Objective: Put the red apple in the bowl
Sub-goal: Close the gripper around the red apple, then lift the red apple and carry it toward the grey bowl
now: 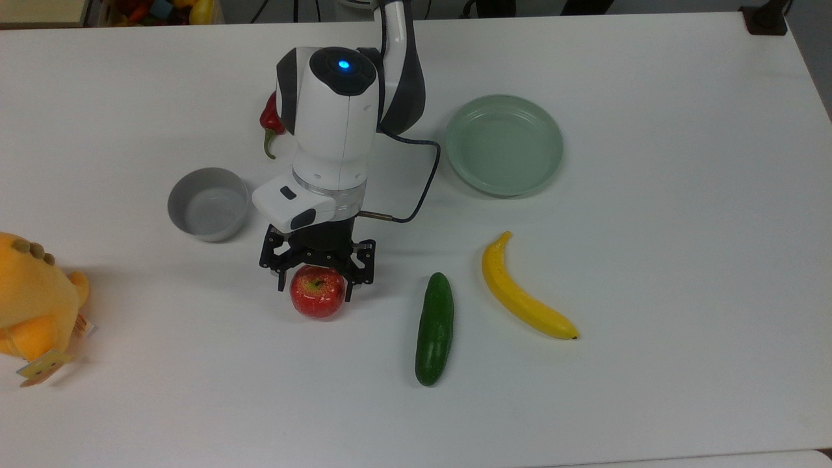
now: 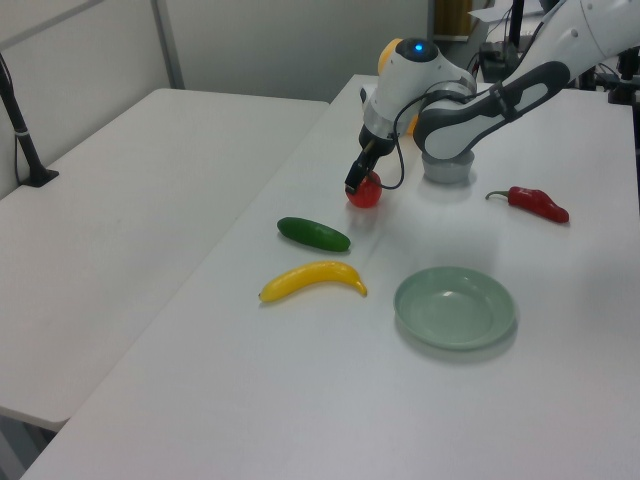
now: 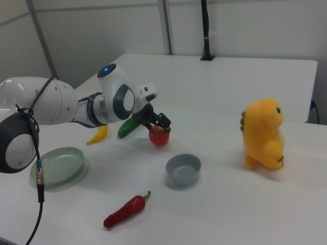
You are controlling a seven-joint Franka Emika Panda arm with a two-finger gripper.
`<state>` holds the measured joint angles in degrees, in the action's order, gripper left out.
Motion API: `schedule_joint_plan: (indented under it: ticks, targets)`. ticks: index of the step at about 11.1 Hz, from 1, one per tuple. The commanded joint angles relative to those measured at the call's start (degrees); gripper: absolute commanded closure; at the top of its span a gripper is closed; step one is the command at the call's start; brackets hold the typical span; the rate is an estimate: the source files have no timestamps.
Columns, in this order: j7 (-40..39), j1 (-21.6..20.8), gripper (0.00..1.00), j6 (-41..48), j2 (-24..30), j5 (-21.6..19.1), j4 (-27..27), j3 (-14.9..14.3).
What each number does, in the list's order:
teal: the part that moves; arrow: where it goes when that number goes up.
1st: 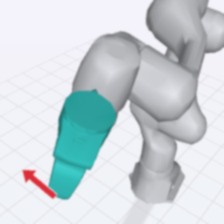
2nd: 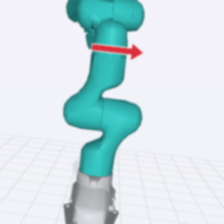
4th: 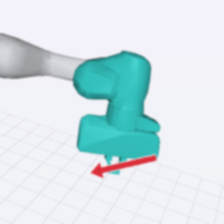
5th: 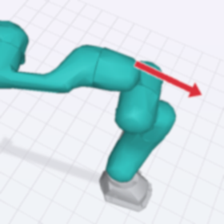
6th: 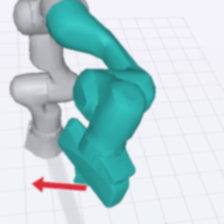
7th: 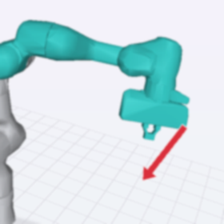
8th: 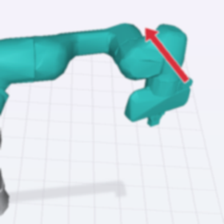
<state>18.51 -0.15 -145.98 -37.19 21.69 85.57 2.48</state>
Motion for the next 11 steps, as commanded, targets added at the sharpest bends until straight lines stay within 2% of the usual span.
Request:
schedule_joint_plan:
  ticks: [1, 2, 3, 4, 5, 7, 9, 11]
  targets:
    - [1.2, 0.1, 0.18, -1.8, -0.7, 3.3, 0.5, 0.1]
    - [1.3, 0.0, 0.47, -1.7, -1.1, 4.4, 0.5, 0.2]
    - [1.3, 0.0, 0.70, -1.7, -1.1, 4.6, 0.5, 0.2]
    - [1.2, 0.1, 0.88, -1.5, -1.0, 4.3, 0.4, 0.2]
    - [1.1, 0.1, 0.95, -1.3, -0.7, 4.3, 0.4, 0.2]
    - [1.2, 0.5, 0.95, -0.9, 1.1, 3.6, 0.4, 0.2]
    - [1.2, 0.9, 0.94, 3.1, 4.0, 2.8, 0.2, 0.2]
    - [0.9, 1.1, 0.94, 9.3, 8.1, -1.6, 0.2, 0.4]
